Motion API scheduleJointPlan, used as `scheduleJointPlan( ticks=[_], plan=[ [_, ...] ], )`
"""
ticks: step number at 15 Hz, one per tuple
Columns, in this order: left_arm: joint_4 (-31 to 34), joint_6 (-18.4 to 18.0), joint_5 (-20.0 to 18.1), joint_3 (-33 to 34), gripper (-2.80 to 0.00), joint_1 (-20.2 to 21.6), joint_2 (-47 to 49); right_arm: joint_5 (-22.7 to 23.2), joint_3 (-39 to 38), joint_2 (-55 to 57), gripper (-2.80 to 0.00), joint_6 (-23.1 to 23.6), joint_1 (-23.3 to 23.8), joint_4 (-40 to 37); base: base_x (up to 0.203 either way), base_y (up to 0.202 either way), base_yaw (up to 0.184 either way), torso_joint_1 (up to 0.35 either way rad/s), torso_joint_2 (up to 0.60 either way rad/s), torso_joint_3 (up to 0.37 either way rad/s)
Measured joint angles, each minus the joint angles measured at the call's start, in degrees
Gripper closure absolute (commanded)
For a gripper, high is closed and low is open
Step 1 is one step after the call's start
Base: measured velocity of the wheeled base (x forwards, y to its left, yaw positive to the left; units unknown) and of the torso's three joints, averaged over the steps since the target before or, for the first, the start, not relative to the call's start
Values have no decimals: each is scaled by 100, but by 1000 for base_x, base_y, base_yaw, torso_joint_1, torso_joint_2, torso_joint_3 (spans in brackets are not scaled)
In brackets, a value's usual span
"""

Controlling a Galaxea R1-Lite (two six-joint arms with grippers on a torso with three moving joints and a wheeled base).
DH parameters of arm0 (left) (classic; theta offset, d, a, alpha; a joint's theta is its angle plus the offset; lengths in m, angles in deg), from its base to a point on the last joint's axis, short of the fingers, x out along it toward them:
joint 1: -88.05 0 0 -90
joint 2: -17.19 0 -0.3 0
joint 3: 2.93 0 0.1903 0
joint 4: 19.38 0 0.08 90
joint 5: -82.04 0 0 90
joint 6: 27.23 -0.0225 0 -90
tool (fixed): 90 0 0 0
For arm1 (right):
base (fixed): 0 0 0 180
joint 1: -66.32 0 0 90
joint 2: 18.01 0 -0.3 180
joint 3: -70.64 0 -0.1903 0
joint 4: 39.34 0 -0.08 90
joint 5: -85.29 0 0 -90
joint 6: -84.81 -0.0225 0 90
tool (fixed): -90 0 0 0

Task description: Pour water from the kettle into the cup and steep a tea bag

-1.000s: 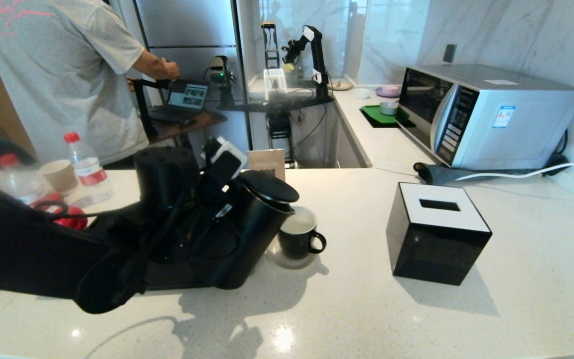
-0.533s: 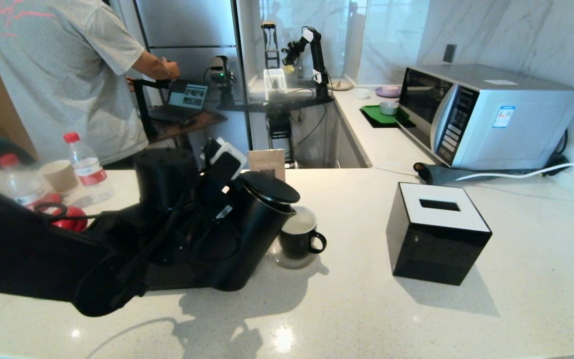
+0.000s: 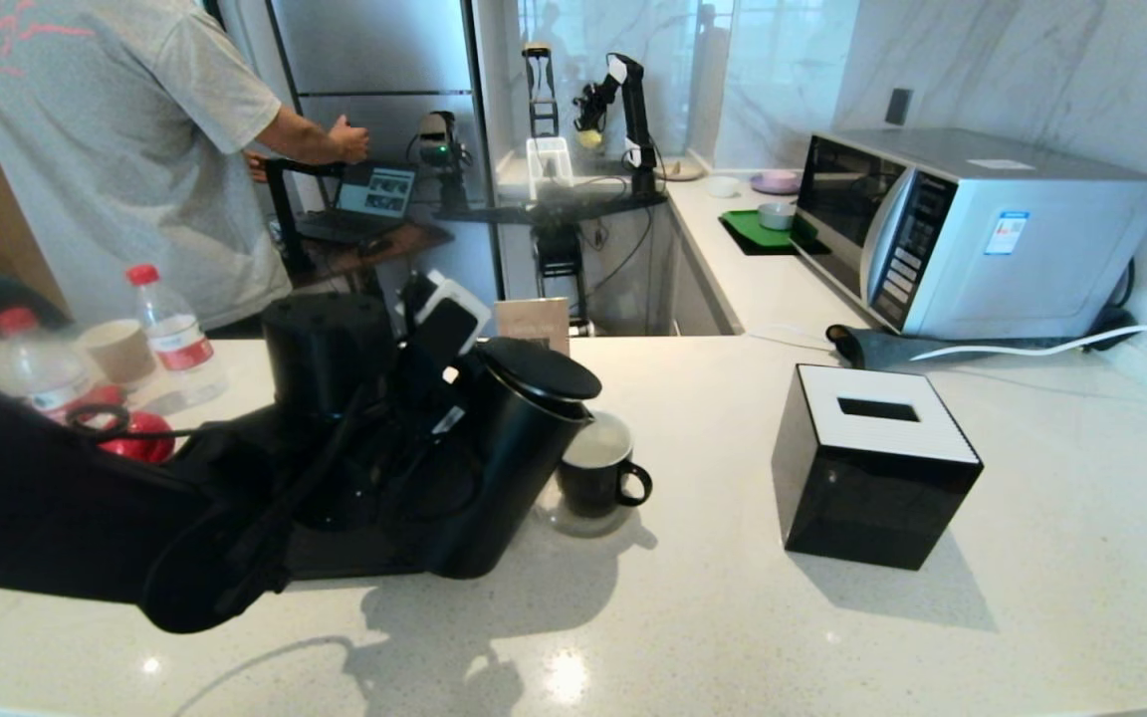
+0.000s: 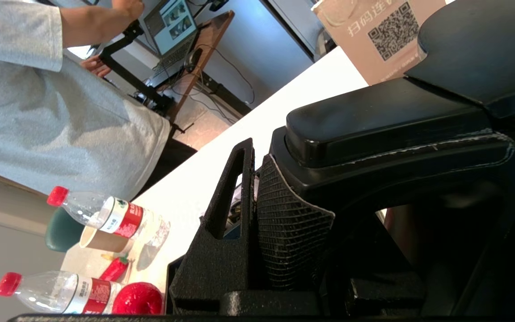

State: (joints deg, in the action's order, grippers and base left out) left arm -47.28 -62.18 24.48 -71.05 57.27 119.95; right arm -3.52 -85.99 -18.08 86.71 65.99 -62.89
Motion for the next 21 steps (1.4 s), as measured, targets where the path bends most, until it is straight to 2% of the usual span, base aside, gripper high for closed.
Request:
scheduleJointPlan(
  ticks=[3,7,13,19,21],
  plan=[
    [-3,24,5,25,0,11,-93,2,0,0,0,0,0,0,0,0,0,0,0,0],
    [-13,525,39,228,0,28,-265,-1,0,0,0,0,0,0,0,0,0,0,0,0],
    [-13,981,50,427,0,68,-674,0,0,0,0,0,2,0,0,0,0,0,0,0],
    [-332,1324,52,755,0,212,-1206,2,0,0,0,-1,2,0,0,0,0,0,0,0],
    [-351,1372,41,891,0,381,-1464,-1,0,0,0,0,2,0,0,0,0,0,0,0]
  ],
)
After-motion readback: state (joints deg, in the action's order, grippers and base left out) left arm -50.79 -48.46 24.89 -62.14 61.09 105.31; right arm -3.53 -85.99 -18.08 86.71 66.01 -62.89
